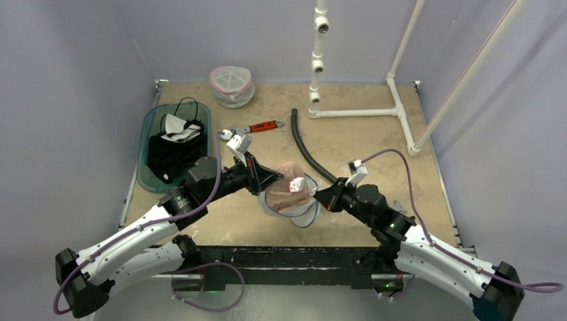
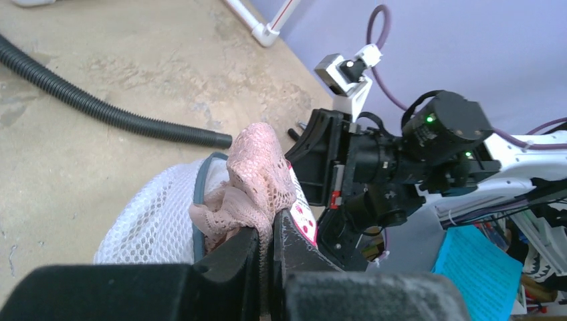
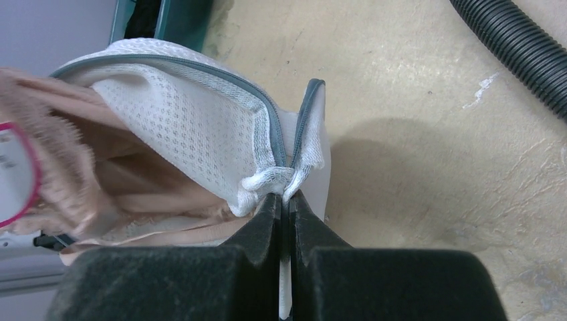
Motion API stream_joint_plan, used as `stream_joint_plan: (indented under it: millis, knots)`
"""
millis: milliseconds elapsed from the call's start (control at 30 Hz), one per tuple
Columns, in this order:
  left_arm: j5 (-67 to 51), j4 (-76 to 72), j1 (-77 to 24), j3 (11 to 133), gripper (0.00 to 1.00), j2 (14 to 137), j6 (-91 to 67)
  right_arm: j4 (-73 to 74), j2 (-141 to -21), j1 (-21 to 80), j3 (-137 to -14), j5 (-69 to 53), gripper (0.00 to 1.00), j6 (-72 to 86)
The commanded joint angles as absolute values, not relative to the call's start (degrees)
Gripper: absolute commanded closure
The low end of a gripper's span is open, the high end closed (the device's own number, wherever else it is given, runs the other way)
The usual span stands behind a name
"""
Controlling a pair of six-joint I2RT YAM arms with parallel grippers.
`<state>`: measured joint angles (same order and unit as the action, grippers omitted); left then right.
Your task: Unzip the laundry bag and remove the bra
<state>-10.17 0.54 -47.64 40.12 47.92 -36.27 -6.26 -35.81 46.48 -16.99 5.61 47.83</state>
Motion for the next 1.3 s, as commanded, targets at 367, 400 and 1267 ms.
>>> stream_joint_plan:
  millis: [367,400,1267]
  knots:
    - [-14.66,-8.48,-47.54,45.08,1.00,44.74,-35.88,-10.21,-44.21,46.36,-16.75,9.02,1.00,50.02]
    - [-14.60,-8.29,-47.53,45.56,1.00,44.60,-35.43,-10.34,-44.34,46.35,-16.64,8.99,1.00,50.05]
    - [8.97,16.77,-47.47,67.46,1.00,46.70,-23.75,-9.56,-43.62,46.34,-16.01,10.45,1.00,48.91]
